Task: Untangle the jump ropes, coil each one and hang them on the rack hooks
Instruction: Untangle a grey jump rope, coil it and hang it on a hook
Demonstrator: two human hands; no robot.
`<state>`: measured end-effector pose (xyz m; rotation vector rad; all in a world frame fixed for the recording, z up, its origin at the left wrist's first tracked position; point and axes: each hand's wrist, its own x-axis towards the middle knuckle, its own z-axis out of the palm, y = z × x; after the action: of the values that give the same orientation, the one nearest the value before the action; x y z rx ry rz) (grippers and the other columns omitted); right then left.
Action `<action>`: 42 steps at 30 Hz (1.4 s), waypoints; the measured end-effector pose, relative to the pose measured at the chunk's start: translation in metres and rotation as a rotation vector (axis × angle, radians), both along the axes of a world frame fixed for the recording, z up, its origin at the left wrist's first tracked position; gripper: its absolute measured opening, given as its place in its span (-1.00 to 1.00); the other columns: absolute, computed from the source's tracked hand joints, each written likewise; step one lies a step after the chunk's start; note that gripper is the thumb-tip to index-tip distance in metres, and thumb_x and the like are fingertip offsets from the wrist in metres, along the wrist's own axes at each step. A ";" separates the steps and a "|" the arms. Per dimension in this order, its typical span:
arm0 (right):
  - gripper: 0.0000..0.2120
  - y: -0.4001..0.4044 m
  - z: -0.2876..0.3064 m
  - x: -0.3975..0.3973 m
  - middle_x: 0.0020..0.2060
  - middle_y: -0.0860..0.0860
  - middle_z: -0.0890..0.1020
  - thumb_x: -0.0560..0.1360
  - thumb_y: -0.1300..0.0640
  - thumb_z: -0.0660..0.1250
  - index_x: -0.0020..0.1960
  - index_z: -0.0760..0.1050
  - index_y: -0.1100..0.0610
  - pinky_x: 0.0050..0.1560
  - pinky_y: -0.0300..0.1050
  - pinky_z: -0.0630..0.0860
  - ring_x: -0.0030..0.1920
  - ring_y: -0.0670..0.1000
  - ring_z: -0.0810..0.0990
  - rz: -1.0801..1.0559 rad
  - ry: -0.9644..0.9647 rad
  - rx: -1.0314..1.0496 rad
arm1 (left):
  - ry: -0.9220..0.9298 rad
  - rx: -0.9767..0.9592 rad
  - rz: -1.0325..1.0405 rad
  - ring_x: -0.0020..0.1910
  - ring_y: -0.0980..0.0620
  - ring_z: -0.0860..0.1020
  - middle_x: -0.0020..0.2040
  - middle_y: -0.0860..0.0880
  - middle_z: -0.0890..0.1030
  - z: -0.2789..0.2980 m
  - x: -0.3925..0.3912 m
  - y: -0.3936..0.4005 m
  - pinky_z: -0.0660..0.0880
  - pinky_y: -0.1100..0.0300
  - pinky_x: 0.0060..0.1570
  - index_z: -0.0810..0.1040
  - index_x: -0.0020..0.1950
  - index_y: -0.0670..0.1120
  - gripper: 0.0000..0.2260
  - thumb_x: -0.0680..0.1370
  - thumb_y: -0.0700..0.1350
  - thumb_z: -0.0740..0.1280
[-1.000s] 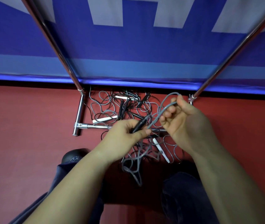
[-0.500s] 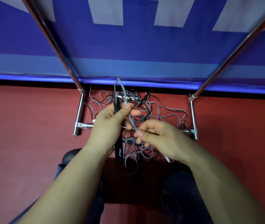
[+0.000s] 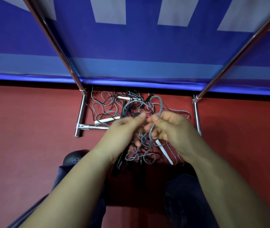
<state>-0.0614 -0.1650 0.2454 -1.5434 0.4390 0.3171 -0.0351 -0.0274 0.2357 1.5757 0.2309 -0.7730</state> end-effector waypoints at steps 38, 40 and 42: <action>-0.77 -0.009 0.008 0.004 -0.40 -0.04 0.63 0.60 0.22 0.11 -0.11 0.52 0.14 -0.28 -0.20 0.59 -0.29 -0.07 0.65 -0.239 -0.080 0.323 | -0.006 0.006 -0.235 -0.55 0.10 0.38 -0.20 -0.09 0.70 0.005 -0.006 -0.001 0.22 0.34 -0.60 0.63 -0.20 -0.11 -0.73 0.53 0.04 0.29; -0.77 -0.014 0.009 0.006 -0.39 -0.02 0.63 0.61 0.22 0.09 -0.09 0.51 0.16 -0.27 -0.20 0.60 -0.29 -0.07 0.66 -0.328 -0.085 0.392 | -0.044 -0.002 -0.209 -0.58 0.14 0.38 -0.21 -0.06 0.70 0.007 -0.004 -0.001 0.22 0.36 -0.61 0.60 -0.28 -0.07 -0.78 0.54 -0.06 0.31; -0.77 -0.015 0.008 0.007 -0.37 -0.01 0.64 0.61 0.22 0.09 -0.08 0.51 0.16 -0.23 -0.19 0.61 -0.27 -0.06 0.67 -0.336 -0.076 0.405 | -0.064 -0.046 -0.134 -0.60 0.14 0.36 -0.25 -0.04 0.69 0.006 -0.003 -0.001 0.21 0.39 -0.61 0.58 -0.28 -0.09 -0.79 0.54 -0.11 0.31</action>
<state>-0.0547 -0.1802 0.2538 -1.0617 0.5289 0.0773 -0.0378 -0.0285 0.2421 1.5818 0.0608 -0.8240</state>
